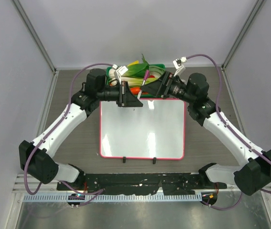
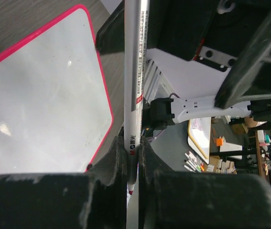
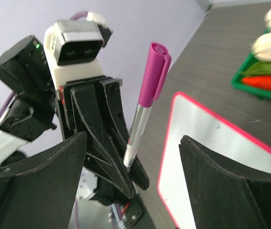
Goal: Write a sentence on the whiteboard
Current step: Pass from the left arm to the right, then pass from the right arm to the left, then pass from the left arm to the right
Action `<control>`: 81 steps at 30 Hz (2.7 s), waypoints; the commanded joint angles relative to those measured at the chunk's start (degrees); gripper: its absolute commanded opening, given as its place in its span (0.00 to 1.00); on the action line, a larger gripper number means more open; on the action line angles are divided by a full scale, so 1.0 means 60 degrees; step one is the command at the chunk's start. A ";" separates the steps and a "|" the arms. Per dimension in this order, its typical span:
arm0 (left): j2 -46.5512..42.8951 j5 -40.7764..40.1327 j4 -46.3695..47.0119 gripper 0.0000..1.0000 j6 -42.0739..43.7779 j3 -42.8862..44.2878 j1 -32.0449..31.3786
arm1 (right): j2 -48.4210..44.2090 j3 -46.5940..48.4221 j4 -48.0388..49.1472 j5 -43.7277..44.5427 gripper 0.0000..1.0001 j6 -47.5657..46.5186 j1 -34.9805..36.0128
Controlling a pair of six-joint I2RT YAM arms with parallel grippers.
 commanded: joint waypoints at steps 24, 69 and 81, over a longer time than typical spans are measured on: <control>-0.0675 0.0621 -0.0687 0.41 0.0654 -0.0061 0.0002 | -0.0088 -0.1838 0.3621 -0.1970 0.01 0.1942 0.0018; -0.0001 0.2202 -0.0114 0.00 0.0331 0.0993 -0.0291 | -0.0237 -0.1883 0.5247 -0.4839 0.52 0.3407 -0.0848; -0.0030 0.2099 -0.0275 0.00 0.0375 0.0950 -0.0349 | 0.0012 -0.1809 0.4544 -0.5294 0.33 0.2835 -0.0656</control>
